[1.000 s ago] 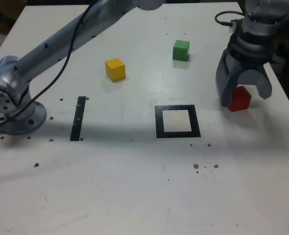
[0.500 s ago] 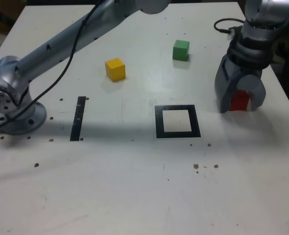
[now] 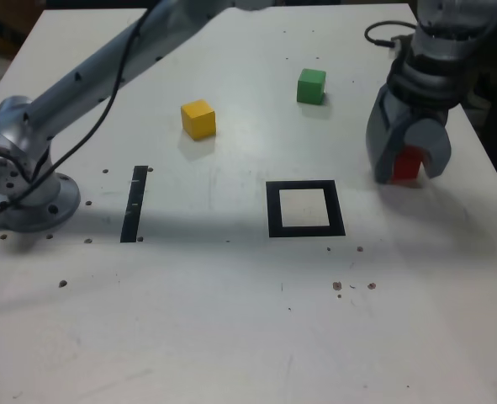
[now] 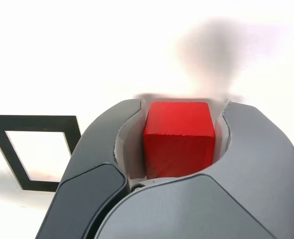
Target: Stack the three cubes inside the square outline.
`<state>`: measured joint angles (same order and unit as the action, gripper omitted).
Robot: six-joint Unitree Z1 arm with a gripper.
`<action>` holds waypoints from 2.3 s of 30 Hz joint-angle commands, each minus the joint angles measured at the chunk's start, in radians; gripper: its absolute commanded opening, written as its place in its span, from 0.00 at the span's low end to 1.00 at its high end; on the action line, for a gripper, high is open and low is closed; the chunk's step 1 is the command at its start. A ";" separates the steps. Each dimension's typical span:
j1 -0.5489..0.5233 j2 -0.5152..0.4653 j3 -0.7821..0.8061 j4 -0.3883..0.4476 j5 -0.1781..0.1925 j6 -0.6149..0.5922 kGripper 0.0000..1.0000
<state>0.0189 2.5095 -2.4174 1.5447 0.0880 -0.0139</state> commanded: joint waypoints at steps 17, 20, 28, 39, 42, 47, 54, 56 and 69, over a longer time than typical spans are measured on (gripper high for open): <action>-0.057 -0.439 0.564 0.001 -0.034 0.055 0.23; -0.064 -0.475 0.663 -0.053 -0.035 0.055 0.23; -0.101 -0.516 0.876 -0.214 -0.043 0.030 0.23; -0.157 -0.488 0.890 -0.283 -0.039 -0.049 0.23; -0.156 -0.471 0.918 -0.334 -0.034 -0.054 0.23; -0.155 -0.441 0.938 -0.375 -0.042 -0.051 0.23; -0.152 -0.440 0.944 -0.385 -0.040 -0.046 0.26; -0.152 -0.435 0.943 -0.391 -0.038 -0.046 0.28; -0.144 -0.402 0.930 -0.443 -0.039 -0.026 0.29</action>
<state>-0.1257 2.1048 -1.4827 1.1046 0.0504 -0.0415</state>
